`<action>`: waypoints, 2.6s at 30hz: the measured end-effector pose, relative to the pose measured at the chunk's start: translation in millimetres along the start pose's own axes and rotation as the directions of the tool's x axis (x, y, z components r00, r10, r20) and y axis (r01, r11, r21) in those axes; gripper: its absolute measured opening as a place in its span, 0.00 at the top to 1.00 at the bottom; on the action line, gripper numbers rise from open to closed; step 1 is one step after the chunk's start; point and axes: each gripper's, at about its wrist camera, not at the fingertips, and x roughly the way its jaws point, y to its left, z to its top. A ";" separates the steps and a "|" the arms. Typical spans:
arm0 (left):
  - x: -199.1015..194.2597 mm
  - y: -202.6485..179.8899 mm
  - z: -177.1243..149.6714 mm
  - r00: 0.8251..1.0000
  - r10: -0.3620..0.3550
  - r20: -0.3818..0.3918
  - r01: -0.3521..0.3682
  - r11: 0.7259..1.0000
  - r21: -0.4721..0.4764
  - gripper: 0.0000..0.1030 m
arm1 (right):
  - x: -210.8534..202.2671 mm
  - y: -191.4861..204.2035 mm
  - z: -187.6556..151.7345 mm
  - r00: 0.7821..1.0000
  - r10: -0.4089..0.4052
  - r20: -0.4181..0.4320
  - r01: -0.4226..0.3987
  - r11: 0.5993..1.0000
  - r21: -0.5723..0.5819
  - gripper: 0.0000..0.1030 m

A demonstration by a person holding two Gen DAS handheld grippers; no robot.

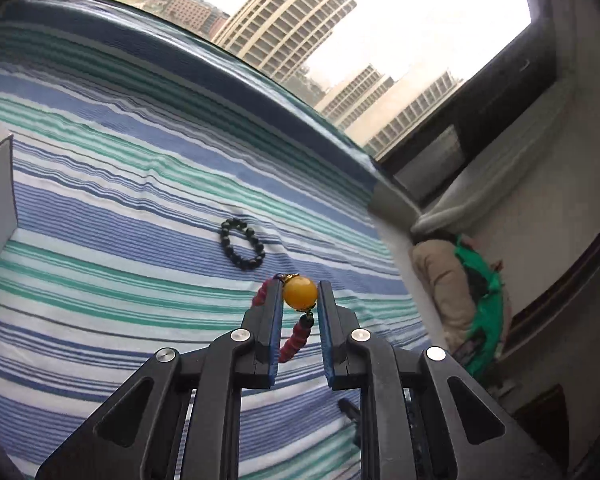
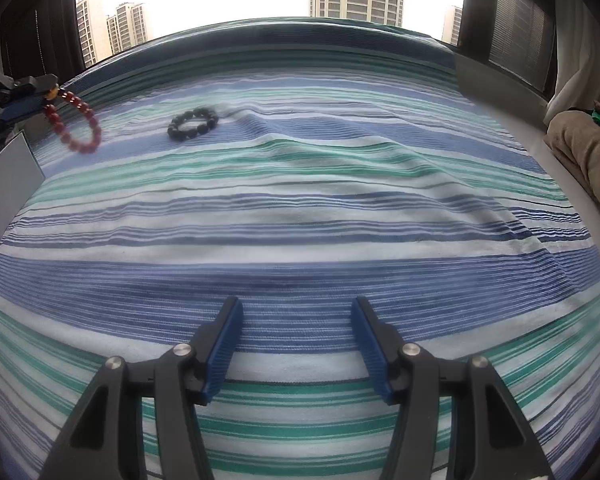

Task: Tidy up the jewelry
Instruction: 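Grasp the black bead bracelet with the right tool while the left tool holds the red bracelet, then carry both bracelets into the white box and open both tools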

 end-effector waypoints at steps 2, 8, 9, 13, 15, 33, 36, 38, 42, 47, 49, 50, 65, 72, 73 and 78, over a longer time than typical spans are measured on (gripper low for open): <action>-23.4 -0.4 -3.1 0.997 -0.069 0.027 0.070 0.997 -0.035 0.85 | 0.0 0.4 -0.5 1.000 -0.002 0.000 0.002 1.000 -0.002 0.44; -47.2 6.8 -22.7 0.985 -0.169 0.021 0.170 0.977 -0.125 0.84 | -3.2 1.8 3.9 0.998 0.034 -0.058 -0.034 0.999 -0.007 0.44; -50.3 7.8 -25.6 0.987 -0.161 0.018 0.162 0.979 -0.120 0.84 | -5.7 4.0 8.9 0.992 0.078 -0.095 -0.078 0.997 -0.002 0.44; -63.0 14.0 -32.6 0.988 -0.152 0.026 0.154 0.980 -0.125 0.85 | -29.3 26.8 58.2 0.977 0.193 -0.088 -0.197 0.979 -0.044 0.44; -70.9 14.4 -33.5 0.989 -0.145 0.036 0.149 0.981 -0.124 0.85 | -29.1 44.9 95.5 0.974 0.217 -0.066 -0.223 0.970 -0.101 0.44; -180.3 23.4 -65.1 0.993 0.076 0.086 -0.065 0.990 -0.122 0.85 | 152.3 150.6 208.9 0.966 0.135 -0.222 -0.160 0.982 -0.099 0.88; -201.6 22.2 -69.2 0.989 0.100 0.111 -0.084 0.986 -0.142 0.85 | 123.0 138.8 204.8 0.954 0.239 -0.182 -0.250 0.968 -0.040 0.88; -221.5 22.4 -70.9 0.987 0.100 0.124 -0.078 0.982 -0.173 0.85 | 94.2 132.0 202.2 0.931 0.333 -0.150 -0.338 0.941 -0.005 0.88; -268.9 19.6 -72.0 0.977 0.123 0.173 -0.087 0.976 -0.201 0.85 | 27.5 132.6 202.0 0.855 0.511 -0.093 -0.512 0.859 0.018 0.88; -335.7 23.4 -74.4 0.940 0.239 0.244 -0.186 0.957 -0.221 0.85 | -46.0 175.7 207.1 0.739 0.672 -0.048 -0.673 0.738 -0.048 0.88; -358.2 30.6 -75.8 0.916 0.302 0.264 -0.243 0.941 -0.234 0.85 | -63.8 202.6 209.0 0.691 0.721 -0.053 -0.723 0.687 -0.072 0.88; -368.9 37.0 -76.6 0.903 0.333 0.270 -0.270 0.931 -0.245 0.85 | -69.0 218.2 212.2 0.668 0.742 -0.061 -0.744 0.663 -0.081 0.88; -355.0 164.2 -76.4 0.781 0.621 0.069 -0.568 0.750 -0.339 0.85 | -44.2 472.2 166.8 0.679 0.653 -0.336 -0.734 0.613 -0.292 0.88; -337.6 158.1 -75.3 0.659 0.750 0.051 -0.706 0.641 -0.302 0.45 | -31.3 542.1 118.8 0.731 0.550 -0.403 -0.682 0.608 -0.407 0.84; -337.0 154.6 -75.2 0.619 0.783 0.058 -0.738 0.605 -0.300 0.21 | -34.9 542.7 115.6 0.723 0.559 -0.405 -0.690 0.600 -0.405 0.75; -328.4 135.0 -70.3 0.389 0.918 0.083 -0.881 0.397 -0.257 0.01 | -67.0 525.7 110.5 0.742 0.572 -0.350 -0.667 0.573 -0.476 0.67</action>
